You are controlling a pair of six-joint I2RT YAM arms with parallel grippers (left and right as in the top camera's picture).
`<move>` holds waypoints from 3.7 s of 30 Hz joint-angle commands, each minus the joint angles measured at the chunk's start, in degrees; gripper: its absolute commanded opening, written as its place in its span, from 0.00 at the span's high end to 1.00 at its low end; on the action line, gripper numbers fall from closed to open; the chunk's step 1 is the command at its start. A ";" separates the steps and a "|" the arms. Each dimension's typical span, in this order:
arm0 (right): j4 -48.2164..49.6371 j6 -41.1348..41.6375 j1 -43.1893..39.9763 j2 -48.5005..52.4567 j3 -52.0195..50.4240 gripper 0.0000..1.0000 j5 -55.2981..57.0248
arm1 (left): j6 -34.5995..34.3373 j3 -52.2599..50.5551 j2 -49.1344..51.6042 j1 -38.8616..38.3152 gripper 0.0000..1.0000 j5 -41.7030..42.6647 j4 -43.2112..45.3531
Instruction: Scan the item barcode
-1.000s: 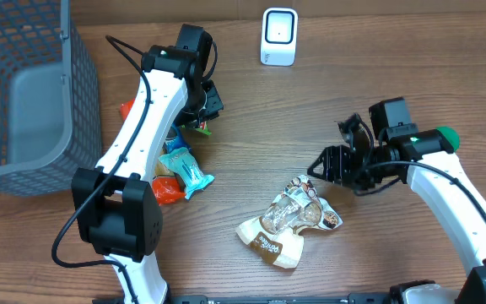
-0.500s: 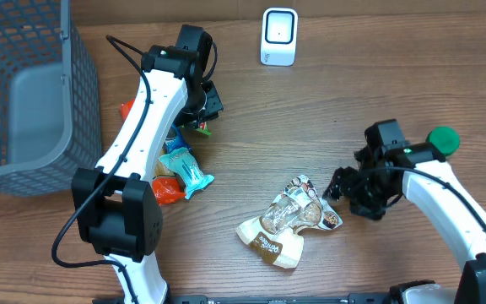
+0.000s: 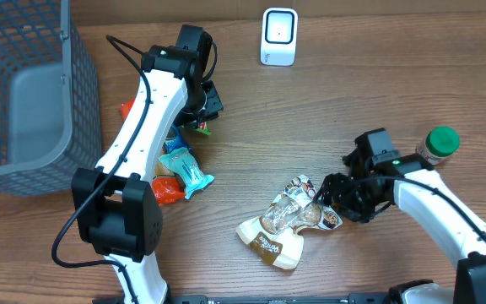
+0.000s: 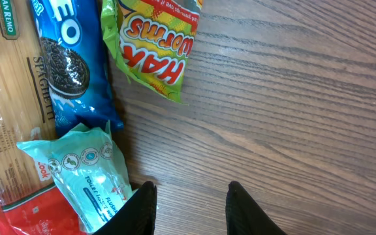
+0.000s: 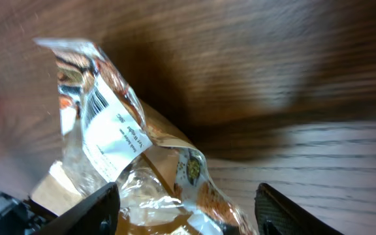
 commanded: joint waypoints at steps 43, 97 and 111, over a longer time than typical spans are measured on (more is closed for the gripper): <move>8.07 10.49 2.64 0.07 -7.02 0.30 -10.12 | 1.55 0.57 -1.44 0.20 0.71 -1.20 -0.17; -13.09 -9.88 5.07 2.84 28.85 0.96 35.56 | 1.53 0.57 -1.44 0.20 0.71 -1.18 -0.15; -17.42 -6.91 19.41 19.47 46.01 0.96 39.28 | 1.55 0.52 -1.44 0.20 0.71 -0.90 -0.20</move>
